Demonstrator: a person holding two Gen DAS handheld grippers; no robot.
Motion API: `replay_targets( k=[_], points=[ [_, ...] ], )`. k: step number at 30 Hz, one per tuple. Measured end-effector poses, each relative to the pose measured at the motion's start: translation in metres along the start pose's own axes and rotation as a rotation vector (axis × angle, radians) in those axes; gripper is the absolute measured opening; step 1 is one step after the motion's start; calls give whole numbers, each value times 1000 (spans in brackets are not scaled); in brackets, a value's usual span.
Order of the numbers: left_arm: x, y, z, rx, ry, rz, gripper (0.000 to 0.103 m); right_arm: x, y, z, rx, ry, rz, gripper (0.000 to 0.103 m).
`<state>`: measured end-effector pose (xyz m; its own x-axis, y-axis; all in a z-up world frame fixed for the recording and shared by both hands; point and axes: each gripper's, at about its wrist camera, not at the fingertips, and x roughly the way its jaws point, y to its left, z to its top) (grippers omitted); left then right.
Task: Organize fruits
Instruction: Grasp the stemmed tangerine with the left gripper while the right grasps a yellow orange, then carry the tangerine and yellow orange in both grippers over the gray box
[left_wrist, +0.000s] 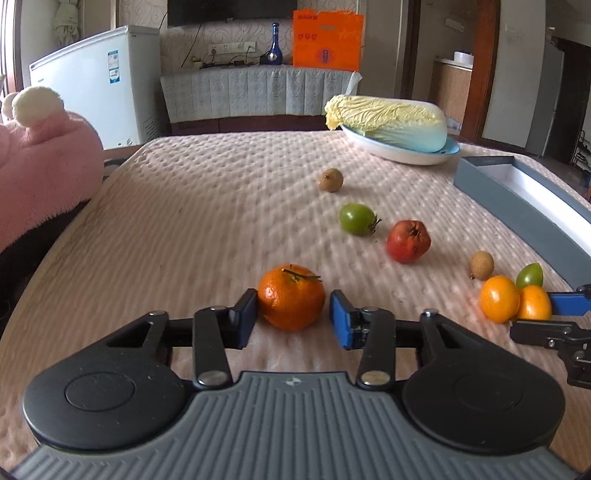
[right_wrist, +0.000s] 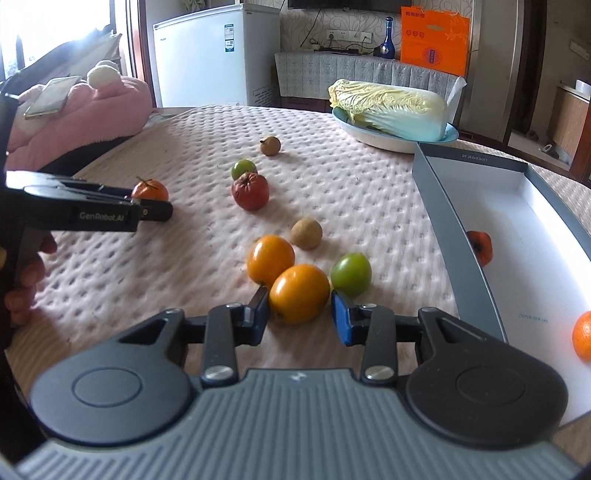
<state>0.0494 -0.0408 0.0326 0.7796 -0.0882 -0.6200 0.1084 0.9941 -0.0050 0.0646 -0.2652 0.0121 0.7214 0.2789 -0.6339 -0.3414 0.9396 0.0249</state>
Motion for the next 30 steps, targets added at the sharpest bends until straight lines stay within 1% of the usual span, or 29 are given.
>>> replay_targets(
  k=[2,9,14,21,30],
  points=[
    [0,1,0,-4,-2,-10,44,1,1,1,-9,-1,-2,38],
    [-9,-5,4,24,-17,-6,43,-3,1,1,-35,5,4,38],
    [-27,-8,13,22,-42,-4,43,-21,1,2,-50,-41,33,38],
    [-44,-24,22,39,-60,-13,43,-46,-6,5,-52,-99,30,38],
    [-52,-47,33,55,-78,-44,43,-61,-13,5,-64,-120,27,38]
  ],
)
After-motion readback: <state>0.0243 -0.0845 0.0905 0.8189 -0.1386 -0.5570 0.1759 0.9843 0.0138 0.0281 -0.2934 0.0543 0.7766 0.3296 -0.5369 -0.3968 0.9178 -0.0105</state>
